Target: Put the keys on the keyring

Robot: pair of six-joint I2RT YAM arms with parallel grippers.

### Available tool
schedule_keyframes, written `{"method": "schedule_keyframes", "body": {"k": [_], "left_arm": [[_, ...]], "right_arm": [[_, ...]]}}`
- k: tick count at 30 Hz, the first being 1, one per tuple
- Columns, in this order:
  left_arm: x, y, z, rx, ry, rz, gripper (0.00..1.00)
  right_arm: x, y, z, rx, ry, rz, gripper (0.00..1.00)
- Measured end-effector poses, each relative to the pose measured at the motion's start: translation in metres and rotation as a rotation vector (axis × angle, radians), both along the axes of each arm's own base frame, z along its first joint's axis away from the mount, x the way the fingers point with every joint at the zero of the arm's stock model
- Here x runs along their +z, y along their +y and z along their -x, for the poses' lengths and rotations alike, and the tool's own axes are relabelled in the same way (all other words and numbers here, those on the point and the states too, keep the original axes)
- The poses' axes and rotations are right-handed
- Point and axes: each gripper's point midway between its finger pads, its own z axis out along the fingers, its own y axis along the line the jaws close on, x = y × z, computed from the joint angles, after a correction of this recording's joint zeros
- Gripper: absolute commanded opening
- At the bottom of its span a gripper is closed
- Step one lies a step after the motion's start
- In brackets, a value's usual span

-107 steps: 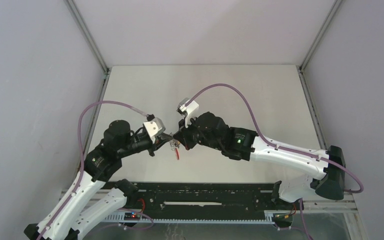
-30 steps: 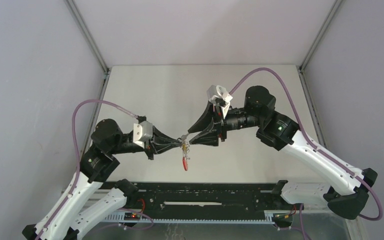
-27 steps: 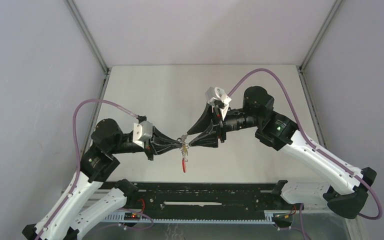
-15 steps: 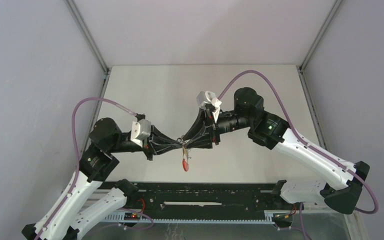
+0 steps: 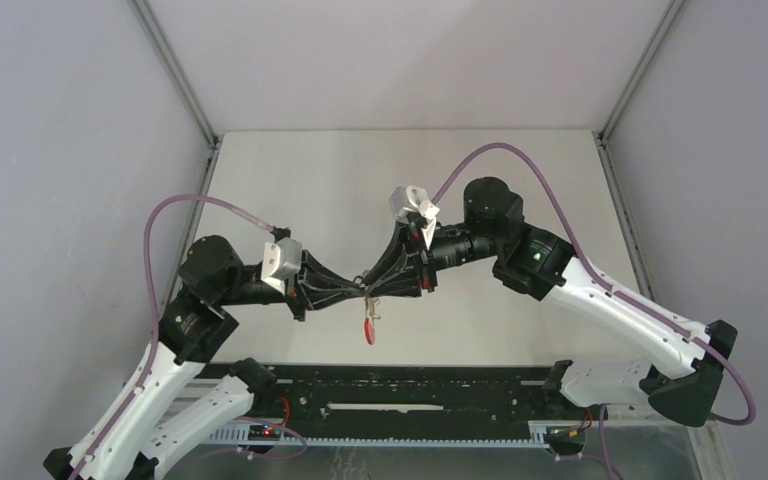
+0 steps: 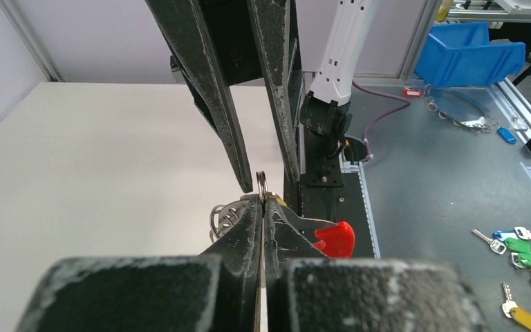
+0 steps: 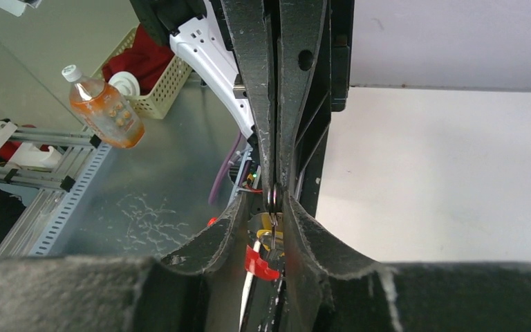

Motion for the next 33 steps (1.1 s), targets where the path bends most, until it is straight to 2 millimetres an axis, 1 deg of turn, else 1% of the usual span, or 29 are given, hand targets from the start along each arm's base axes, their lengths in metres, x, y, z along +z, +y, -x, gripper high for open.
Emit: {"method": "schedule_keyframes", "body": {"k": [2,3,7,8,9,10,12,13,14,16,19,22,26,29,31,33], "left_arm": [[0.000,0.000,0.000,0.000,0.004,0.000,0.00],[0.000,0.000,0.000,0.000,0.005,0.000,0.00],[0.000,0.000,0.000,0.000,0.008,0.001,0.00],[0.000,0.000,0.000,0.001,0.011,0.001,0.00],[0.000,0.000,0.000,0.003,0.012,0.001,0.05],[0.000,0.000,0.000,0.005,0.011,0.001,0.18],[0.000,0.000,-0.002,0.013,0.006,0.000,0.31],[-0.001,0.000,-0.004,0.020,-0.002,-0.003,0.39],[-0.002,0.001,-0.005,0.028,-0.009,-0.008,0.42],[-0.007,0.002,-0.008,0.043,-0.016,-0.028,0.45],[-0.011,0.005,-0.011,0.066,-0.038,-0.066,0.45],[-0.010,0.008,-0.014,0.077,-0.066,-0.097,0.41],[-0.009,0.008,-0.018,0.075,-0.091,-0.131,0.36],[-0.016,0.008,-0.020,0.072,-0.087,-0.159,0.29],[-0.021,0.008,-0.021,0.070,-0.079,-0.175,0.25],[-0.024,0.008,-0.020,0.065,-0.075,-0.187,0.24]], "right_arm": [[-0.002,0.001,-0.001,-0.004,-0.002,0.004,0.26],[-0.002,0.001,-0.001,-0.007,-0.003,0.006,0.22],[-0.003,0.002,-0.005,-0.028,-0.010,0.007,0.00],[-0.003,0.002,-0.006,-0.033,-0.013,0.007,0.00],[-0.003,0.002,-0.007,-0.037,-0.012,0.007,0.00],[-0.003,0.002,-0.007,-0.041,-0.013,0.007,0.00],[-0.003,0.002,-0.009,-0.053,-0.014,0.009,0.00],[-0.003,0.001,-0.010,-0.062,-0.012,0.014,0.00],[-0.005,0.001,-0.011,-0.072,-0.010,0.021,0.00],[-0.009,-0.001,-0.013,-0.091,-0.005,0.043,0.00],[-0.017,-0.005,-0.015,-0.124,0.003,0.111,0.00],[-0.017,-0.005,-0.015,-0.140,-0.008,0.169,0.00],[-0.016,0.000,-0.016,-0.148,-0.037,0.246,0.00],[-0.016,0.005,-0.016,-0.149,-0.057,0.303,0.00],[-0.019,0.010,-0.017,-0.147,-0.067,0.339,0.00],[-0.025,0.012,-0.017,-0.150,-0.072,0.379,0.00]]}}
